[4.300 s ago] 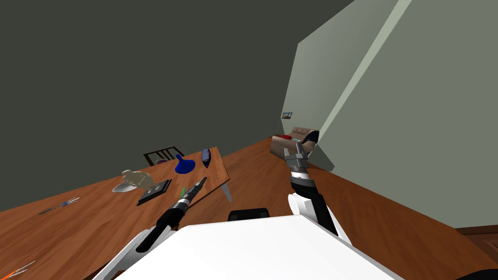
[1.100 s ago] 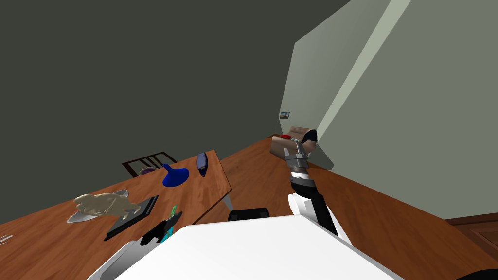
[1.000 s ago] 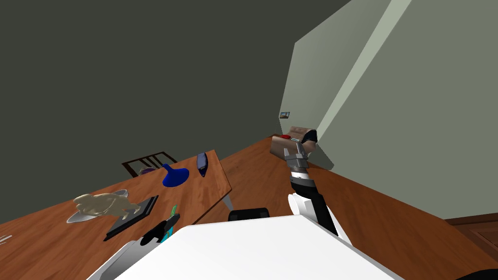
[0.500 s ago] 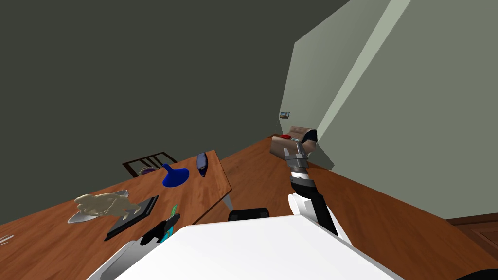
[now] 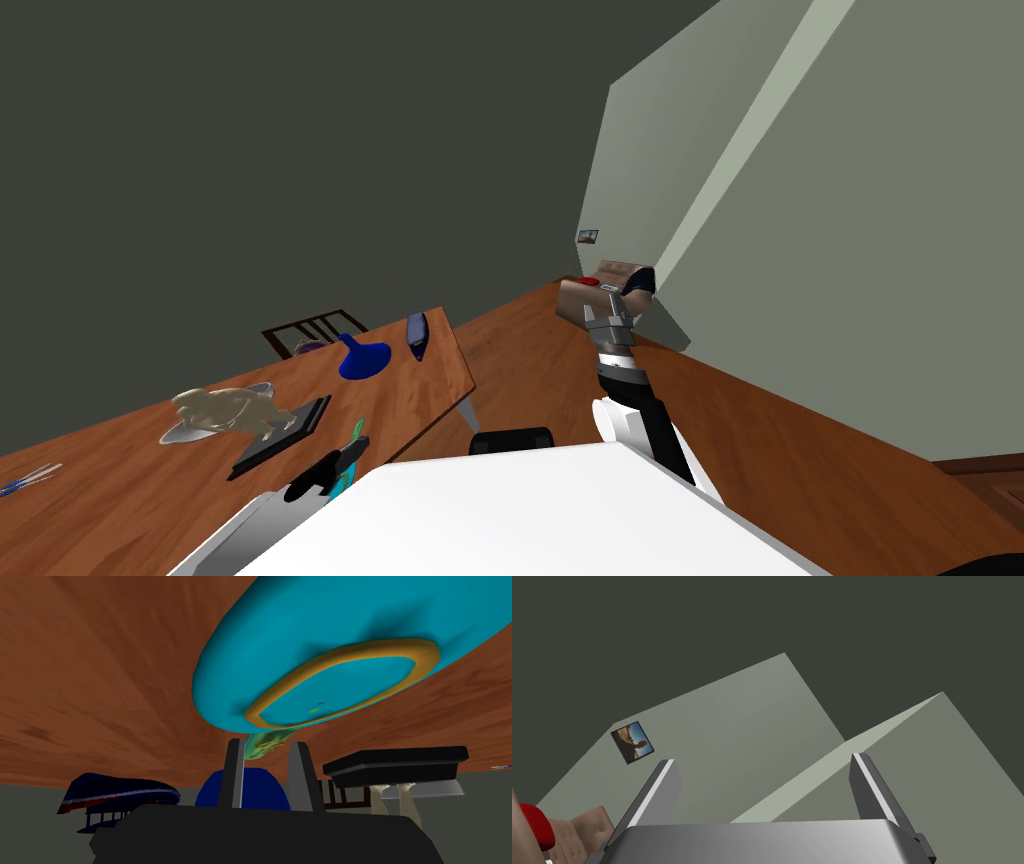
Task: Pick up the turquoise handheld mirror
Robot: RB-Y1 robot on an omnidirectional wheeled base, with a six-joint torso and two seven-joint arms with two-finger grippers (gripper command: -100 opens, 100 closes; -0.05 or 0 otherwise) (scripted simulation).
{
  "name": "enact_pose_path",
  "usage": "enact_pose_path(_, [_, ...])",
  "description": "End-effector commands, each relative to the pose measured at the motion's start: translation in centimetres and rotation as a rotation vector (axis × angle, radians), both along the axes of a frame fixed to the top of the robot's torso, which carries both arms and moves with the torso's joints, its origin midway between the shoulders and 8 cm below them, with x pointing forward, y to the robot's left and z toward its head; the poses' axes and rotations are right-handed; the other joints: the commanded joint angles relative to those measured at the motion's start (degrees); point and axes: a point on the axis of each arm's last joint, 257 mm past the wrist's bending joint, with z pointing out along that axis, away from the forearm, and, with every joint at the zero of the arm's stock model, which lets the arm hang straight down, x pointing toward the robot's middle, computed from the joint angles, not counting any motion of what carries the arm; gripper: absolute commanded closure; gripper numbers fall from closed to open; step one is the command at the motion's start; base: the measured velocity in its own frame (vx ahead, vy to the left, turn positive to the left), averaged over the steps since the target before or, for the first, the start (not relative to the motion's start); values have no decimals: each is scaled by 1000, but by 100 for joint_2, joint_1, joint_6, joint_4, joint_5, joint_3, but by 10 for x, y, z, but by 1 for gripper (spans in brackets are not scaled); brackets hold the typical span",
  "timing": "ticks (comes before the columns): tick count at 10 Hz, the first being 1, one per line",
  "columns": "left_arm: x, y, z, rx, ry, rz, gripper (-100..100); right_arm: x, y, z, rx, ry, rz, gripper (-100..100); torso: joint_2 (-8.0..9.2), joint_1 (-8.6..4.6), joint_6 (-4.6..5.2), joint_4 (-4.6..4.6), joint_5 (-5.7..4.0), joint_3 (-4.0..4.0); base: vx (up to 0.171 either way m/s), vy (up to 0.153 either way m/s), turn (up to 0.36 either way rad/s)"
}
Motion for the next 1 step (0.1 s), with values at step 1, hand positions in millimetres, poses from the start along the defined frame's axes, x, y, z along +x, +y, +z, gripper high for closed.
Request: enact_pose_path(1, [0,0,0,0,0,0,0,0,0,0,0,0,0,0,0,0,0,0,0,0,0,0,0])
